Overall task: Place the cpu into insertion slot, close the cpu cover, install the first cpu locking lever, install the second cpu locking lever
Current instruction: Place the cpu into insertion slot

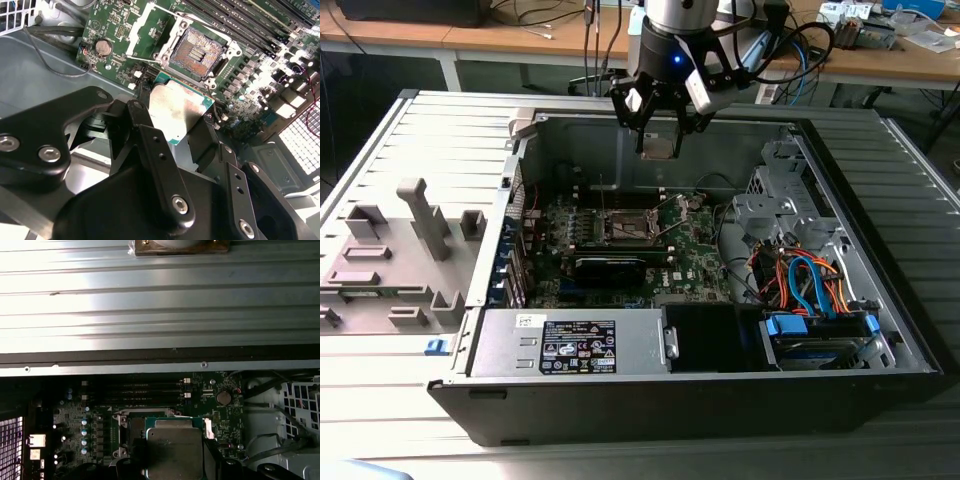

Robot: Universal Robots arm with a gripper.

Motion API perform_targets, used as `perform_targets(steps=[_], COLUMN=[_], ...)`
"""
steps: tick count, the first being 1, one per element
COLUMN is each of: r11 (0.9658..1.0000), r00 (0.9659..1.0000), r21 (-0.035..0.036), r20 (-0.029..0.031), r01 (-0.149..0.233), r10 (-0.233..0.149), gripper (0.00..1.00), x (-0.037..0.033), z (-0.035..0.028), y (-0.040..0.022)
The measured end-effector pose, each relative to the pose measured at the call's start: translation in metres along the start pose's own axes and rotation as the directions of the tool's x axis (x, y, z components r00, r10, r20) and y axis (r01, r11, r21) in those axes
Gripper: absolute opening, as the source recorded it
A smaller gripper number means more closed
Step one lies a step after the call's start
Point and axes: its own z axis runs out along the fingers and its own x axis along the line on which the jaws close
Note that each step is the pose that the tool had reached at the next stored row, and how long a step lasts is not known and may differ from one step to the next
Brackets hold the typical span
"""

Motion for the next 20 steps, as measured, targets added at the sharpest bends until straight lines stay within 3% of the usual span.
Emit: perform_targets(steps=[20], r11=[1.0000], r00=[1.0000], r21=[0.0091], r20=[0.0003], r01=[0.000], r10=[0.000], gripper=[0.55], x=[0.0000], z=[0.0019], y=[-0.0007])
